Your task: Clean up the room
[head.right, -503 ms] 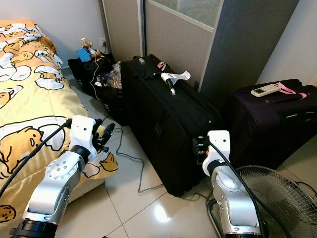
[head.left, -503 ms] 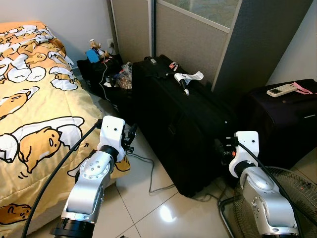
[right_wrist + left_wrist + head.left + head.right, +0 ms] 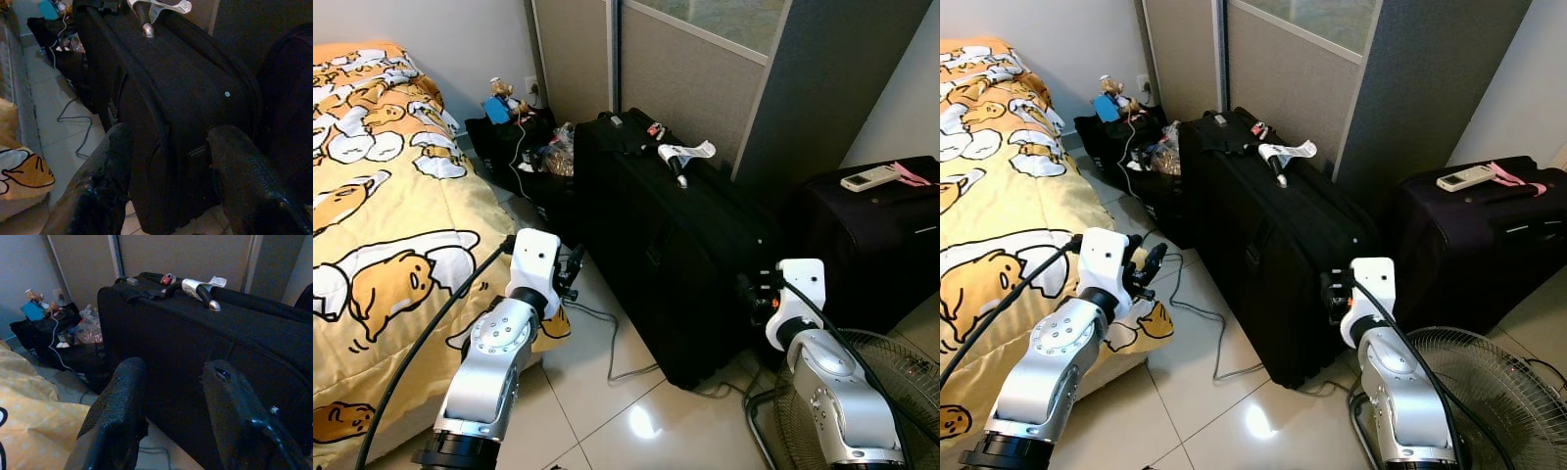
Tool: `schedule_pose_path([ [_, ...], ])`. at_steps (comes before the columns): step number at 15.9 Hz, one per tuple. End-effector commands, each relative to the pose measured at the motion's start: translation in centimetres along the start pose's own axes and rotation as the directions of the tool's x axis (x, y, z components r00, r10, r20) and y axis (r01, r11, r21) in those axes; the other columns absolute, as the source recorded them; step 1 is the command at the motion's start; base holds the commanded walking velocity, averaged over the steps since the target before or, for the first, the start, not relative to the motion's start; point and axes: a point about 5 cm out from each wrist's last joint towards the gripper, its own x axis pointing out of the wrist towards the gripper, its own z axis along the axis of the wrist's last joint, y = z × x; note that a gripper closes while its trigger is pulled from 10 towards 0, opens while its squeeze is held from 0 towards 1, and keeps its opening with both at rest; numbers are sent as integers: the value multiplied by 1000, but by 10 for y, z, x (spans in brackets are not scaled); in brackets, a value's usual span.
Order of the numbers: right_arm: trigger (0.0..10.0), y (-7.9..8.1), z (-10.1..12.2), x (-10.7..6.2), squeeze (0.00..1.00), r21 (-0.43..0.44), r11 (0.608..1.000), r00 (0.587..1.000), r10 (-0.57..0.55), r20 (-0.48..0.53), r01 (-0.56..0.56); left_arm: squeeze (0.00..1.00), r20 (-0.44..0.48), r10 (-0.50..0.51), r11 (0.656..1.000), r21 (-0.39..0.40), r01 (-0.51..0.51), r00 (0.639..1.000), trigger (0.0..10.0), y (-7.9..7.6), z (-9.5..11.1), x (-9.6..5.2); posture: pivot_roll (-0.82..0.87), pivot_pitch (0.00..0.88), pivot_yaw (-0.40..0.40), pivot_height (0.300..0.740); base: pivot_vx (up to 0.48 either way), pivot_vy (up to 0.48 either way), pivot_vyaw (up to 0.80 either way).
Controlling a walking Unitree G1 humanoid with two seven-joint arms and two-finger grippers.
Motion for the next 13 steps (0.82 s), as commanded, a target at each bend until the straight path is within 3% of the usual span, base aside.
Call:
schedule_pose_path([
  [1, 10000, 30, 31, -2, 0, 22, 1000, 991, 2, 133, -5, 0, -71, 173, 981, -72, -178, 982, 10000, 25, 4, -31, 5, 0, -14, 740, 0, 0, 0],
  [5, 10000, 30, 31, -2, 0, 22, 1000, 991, 2, 133, -5, 0, -71, 173, 981, -72, -178, 982, 10000, 25, 4, -31, 5, 0, -14, 740, 0, 0, 0],
  [6, 10000, 30, 27, -5, 1000, 27, 1000, 992, 12, 124, -15, 1000, -72, 170, 981, -80, -176, 983, 10000, 25, 3, -38, 16, 0, -40, 740, 0, 0, 0],
  [7, 10000, 29, 21, -9, 1000, 1, 999, 992, 32, 120, -33, 1000, -52, 175, 979, -94, -179, 983, 10000, 25, 2, -47, 22, 0, -45, 740, 0, 0, 0],
  [9, 10000, 30, 25, -7, 1000, 6, 998, 986, 65, 155, -67, 1000, -40, 176, 980, -91, -179, 984, 10000, 27, 5, -50, 32, 0, -50, 740, 0, 0, 0],
  [10, 10000, 29, 29, -7, 1000, -36, 998, 984, 57, 172, -51, 1000, -31, 181, 979, -93, -183, 983, 10000, 26, 11, -52, 31, 0, -45, 740, 0, 0, 0],
  [11, 10000, 31, 30, -6, 1000, -46, 997, 984, 72, 165, -65, 1000, 44, 216, 973, -89, -212, 975, 10000, 27, 21, -51, 26, 0, -34, 740, 0, 0, 0],
  [12, 10000, 34, 33, -7, 118, -46, 996, 974, 82, 210, -74, 1000, 81, 201, 977, -93, -193, 976, 10000, 27, 25, -51, 20, 0, -23, 740, 0, 0, 0],
  [13, 10000, 42, 30, -10, 0, -1, 984, 959, 176, 220, -180, 125, 91, 192, 981, -42, -189, 977, 10000, 25, 28, -49, 14, 0, -9, 740, 0, 0, 0],
])
